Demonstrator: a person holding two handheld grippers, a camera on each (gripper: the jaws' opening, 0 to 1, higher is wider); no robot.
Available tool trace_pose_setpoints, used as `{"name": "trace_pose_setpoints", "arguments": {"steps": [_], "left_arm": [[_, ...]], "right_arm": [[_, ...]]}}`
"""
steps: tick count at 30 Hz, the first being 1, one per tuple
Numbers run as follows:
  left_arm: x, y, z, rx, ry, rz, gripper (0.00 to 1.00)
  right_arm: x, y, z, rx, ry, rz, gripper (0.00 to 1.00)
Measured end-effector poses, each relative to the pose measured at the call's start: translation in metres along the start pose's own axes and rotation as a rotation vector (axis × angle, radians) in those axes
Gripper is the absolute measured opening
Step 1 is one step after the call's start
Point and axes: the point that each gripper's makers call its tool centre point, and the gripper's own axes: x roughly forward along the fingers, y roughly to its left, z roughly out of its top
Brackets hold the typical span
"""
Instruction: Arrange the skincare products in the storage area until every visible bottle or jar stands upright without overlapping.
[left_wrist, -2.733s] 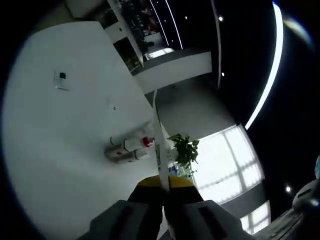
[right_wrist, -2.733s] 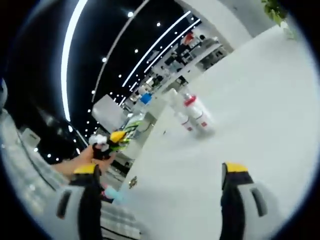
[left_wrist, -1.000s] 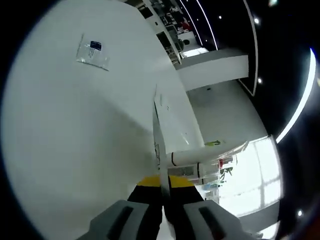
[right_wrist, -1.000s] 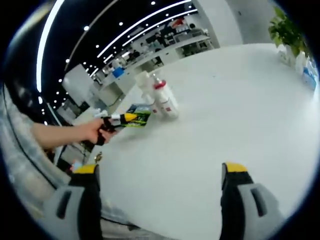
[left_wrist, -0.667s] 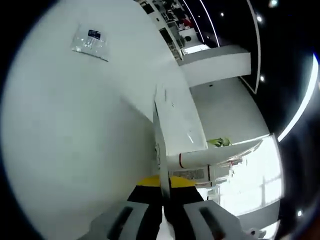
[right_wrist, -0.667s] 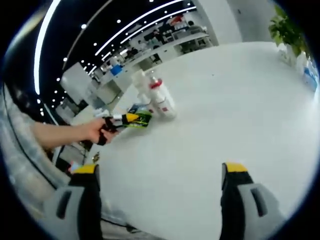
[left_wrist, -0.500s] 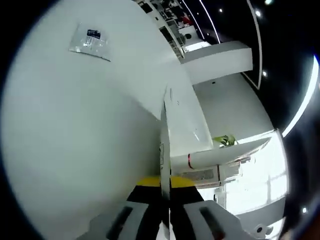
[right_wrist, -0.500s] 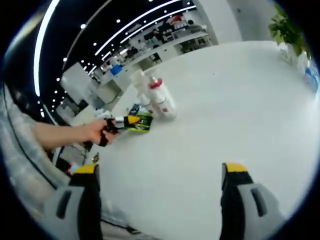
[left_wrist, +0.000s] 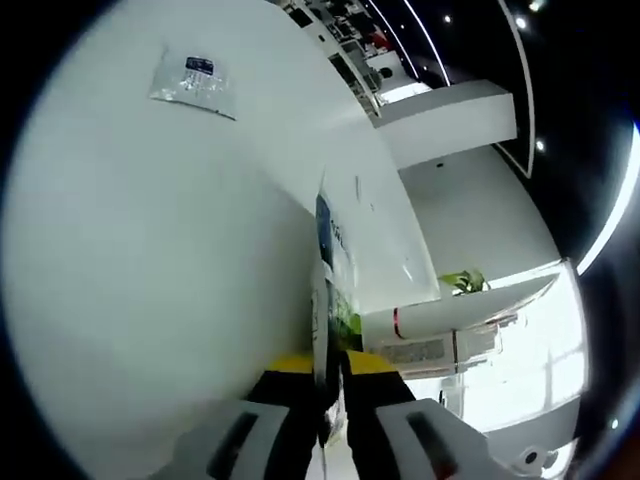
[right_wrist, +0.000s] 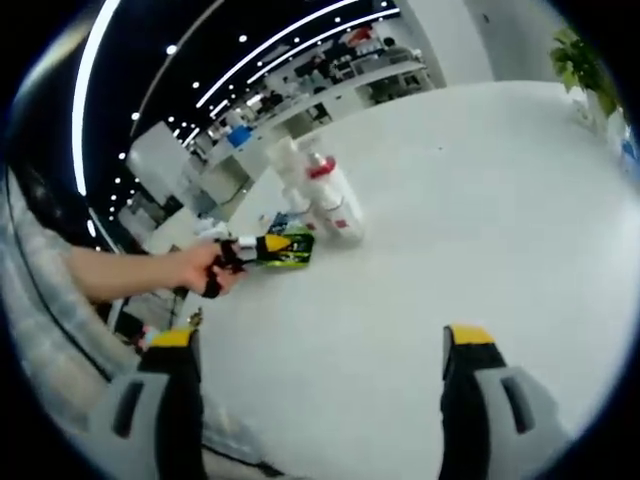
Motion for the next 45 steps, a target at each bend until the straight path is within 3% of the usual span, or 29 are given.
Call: {"name": "trace_pose_setpoints", "arguments": {"steps": [11,20,23,30,38,45], "left_arm": [[-0.006,-0.003,-0.005,-0.002,0.035,-0.006,0.18],[-0.021,0.000,-0.009,0.116,0.072,0.048,0.26],[-0.024,0.004,-0.010,0.163,0.087,0.093,0.27],[-0.016,-0.001,-0.014,0.246,0.132,0.143,0.30],[-0.019,0.008,-0.014,0.467,0.213,0.293,0.31],[-0.027,0.018,-0.010,0.669,0.281,0.406,0.42]], "right_arm": [[-0.009,0.006,-0.012,0.014,-0.007,0.012,0.97],[-0.012,0.012,-0.016,0.018,-0.012,0.025,0.96],[-0.012,0.015,-0.017,0.013,-0.016,0.032,0.95],[-0.017,0.017,-0.025,0.028,-0.020,0.038,0.95],[-0.019,0.012,-0.029,0.048,-0.021,0.033,0.94],[-0.014,0.016,-0.024,0.039,-0.023,0.050,0.94]]}}
